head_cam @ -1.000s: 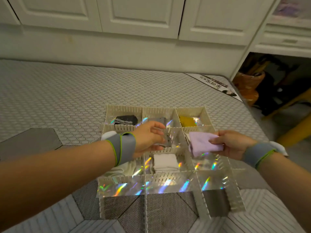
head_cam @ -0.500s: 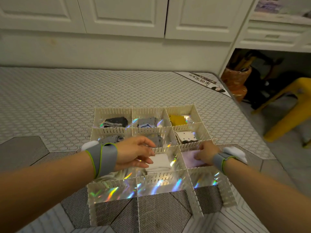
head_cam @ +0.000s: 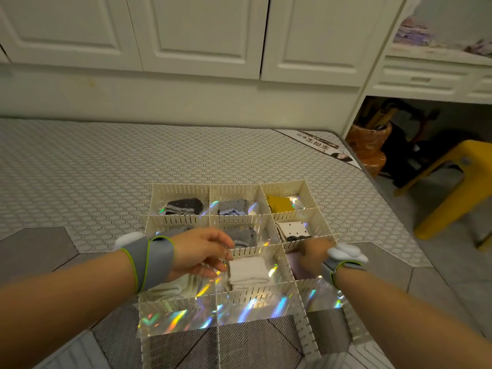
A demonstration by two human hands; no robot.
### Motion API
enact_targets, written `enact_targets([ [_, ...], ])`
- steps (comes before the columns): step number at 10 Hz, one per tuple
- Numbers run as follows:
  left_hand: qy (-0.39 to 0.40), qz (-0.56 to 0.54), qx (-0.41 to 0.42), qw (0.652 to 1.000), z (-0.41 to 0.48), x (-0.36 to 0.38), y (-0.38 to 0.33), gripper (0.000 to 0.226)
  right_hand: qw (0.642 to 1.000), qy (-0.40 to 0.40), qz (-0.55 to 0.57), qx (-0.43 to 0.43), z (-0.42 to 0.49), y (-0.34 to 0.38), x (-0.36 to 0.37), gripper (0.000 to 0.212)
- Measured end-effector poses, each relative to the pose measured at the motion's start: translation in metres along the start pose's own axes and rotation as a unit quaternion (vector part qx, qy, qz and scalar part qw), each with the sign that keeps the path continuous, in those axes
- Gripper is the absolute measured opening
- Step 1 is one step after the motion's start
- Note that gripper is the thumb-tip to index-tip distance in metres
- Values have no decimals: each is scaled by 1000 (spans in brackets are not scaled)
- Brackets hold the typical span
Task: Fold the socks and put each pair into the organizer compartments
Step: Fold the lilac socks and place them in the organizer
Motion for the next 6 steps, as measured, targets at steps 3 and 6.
enact_targets([
  [3, 11, 44, 5, 999, -6, 5, -4, 14, 998, 15, 55, -2, 3, -5, 15, 18],
  [6, 37, 170, 34, 984, -11, -3, -28, 17, 995, 91, 37, -29, -5, 10, -10, 27],
])
Point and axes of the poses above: each hand's wrist, its own z-axis towards the middle knuckle, its own x-axis out of the palm, y = z × x, the point moved 2 cm from there along z, towards the middle knuckle, and after that the axes turned 12 degrees about -y, right-handed, at the moved point
